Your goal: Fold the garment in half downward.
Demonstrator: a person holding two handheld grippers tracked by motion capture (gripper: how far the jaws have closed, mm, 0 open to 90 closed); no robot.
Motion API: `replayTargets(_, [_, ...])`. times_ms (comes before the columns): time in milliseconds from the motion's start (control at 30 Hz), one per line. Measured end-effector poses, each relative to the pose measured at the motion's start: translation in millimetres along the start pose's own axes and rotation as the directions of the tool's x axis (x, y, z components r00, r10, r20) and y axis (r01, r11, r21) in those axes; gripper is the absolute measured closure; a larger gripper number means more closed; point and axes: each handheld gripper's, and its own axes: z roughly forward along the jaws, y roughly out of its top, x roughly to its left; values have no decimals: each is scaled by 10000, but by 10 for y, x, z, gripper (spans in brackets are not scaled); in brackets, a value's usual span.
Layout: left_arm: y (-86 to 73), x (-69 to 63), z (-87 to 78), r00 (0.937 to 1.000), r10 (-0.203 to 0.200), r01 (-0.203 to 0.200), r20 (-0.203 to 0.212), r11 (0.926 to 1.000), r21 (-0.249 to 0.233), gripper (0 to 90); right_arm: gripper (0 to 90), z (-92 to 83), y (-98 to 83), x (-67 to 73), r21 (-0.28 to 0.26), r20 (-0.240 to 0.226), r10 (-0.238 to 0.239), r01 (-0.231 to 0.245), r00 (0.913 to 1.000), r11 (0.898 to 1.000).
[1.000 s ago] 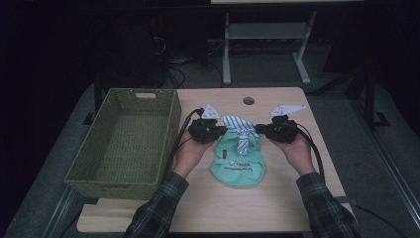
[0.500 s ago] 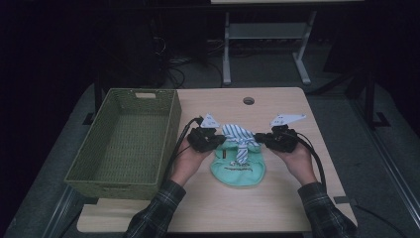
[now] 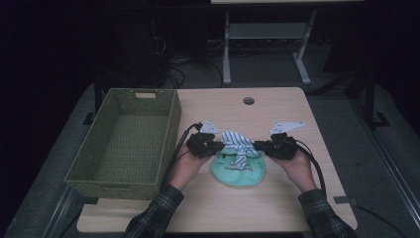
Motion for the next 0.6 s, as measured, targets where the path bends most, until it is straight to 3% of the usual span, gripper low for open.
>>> replayTargets(267, [-108, -56, 20, 9997, 32, -39, 222, 9994, 344, 852, 839, -27, -61, 62, 81, -86, -174, 174, 9998, 9998])
replayTargets(600, [-211, -133, -16, 9988, 50, -80, 477, 9981, 612, 849, 802, -57, -172, 152, 316, -472, -62, 77, 9989, 9995])
